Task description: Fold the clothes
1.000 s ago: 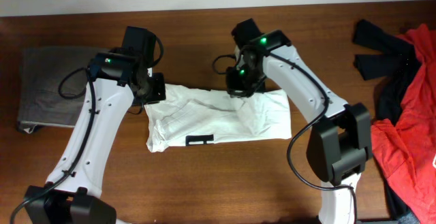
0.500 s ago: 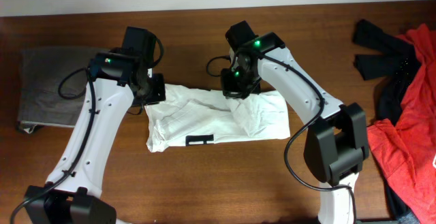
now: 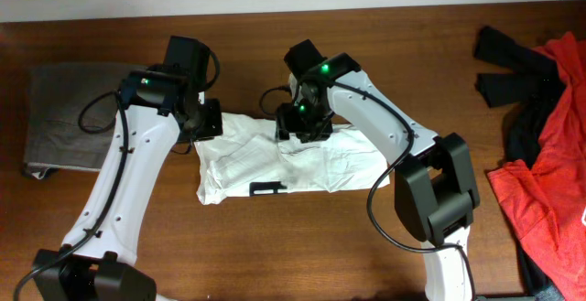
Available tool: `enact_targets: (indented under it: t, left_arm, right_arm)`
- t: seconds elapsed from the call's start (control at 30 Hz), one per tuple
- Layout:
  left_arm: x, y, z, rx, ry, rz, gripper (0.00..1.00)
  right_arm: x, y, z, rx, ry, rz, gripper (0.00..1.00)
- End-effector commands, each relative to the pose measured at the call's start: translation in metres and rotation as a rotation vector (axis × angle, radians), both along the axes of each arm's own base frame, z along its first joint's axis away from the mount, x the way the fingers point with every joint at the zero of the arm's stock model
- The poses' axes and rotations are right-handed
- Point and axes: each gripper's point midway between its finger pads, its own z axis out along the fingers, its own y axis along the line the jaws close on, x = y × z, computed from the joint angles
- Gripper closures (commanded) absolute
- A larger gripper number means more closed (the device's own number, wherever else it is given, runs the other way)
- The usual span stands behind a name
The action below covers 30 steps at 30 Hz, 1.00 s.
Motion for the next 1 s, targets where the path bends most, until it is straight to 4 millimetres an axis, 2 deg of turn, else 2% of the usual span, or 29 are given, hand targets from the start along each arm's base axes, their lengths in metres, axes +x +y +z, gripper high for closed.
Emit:
enact_targets:
  t: [0.0, 0.17, 0.23, 0.4, 0.6, 0.8, 0.9, 0.97]
  left_arm:
    - [0.003, 0.000, 0.011, -0.018, -0.036, 0.014, 0.78]
    - [0.004, 0.000, 0.011, -0.018, -0.037, 0.014, 0.79]
    - [0.005, 0.000, 0.010, -0.018, -0.039, 0.014, 0.78]
    - [0.006, 0.000, 0.010, -0.019, -0.043, 0.014, 0.79]
    - [0.006, 0.000, 0.009, -0.017, -0.037, 0.014, 0.78]
    - [0.006, 0.000, 0.009, -0.017, -0.037, 0.014, 0.78]
    - [0.007, 0.000, 0.009, -0.018, -0.037, 0.014, 0.79]
    - [0.006, 0.000, 0.009, -0.017, -0.037, 0.014, 0.79]
  right_arm:
    - [0.011, -0.012, 0.026, 0.109, 0.006, 0.012, 0.38]
    - [0.005, -0.056, 0.032, 0.066, 0.096, -0.053, 0.45]
    - [0.001, -0.063, 0.030, 0.057, 0.110, -0.040, 0.51]
    - [0.004, -0.053, 0.027, 0.054, 0.030, 0.061, 0.52]
    - [0.016, -0.045, 0.012, -0.114, -0.107, 0.110, 0.54]
    - [0.021, -0.049, -0.009, -0.311, -0.193, 0.112, 0.55]
    - [0.024, -0.046, -0.016, -0.310, -0.210, 0.111, 0.65]
    - [0.026, -0.049, -0.018, -0.329, -0.205, 0.062, 0.76]
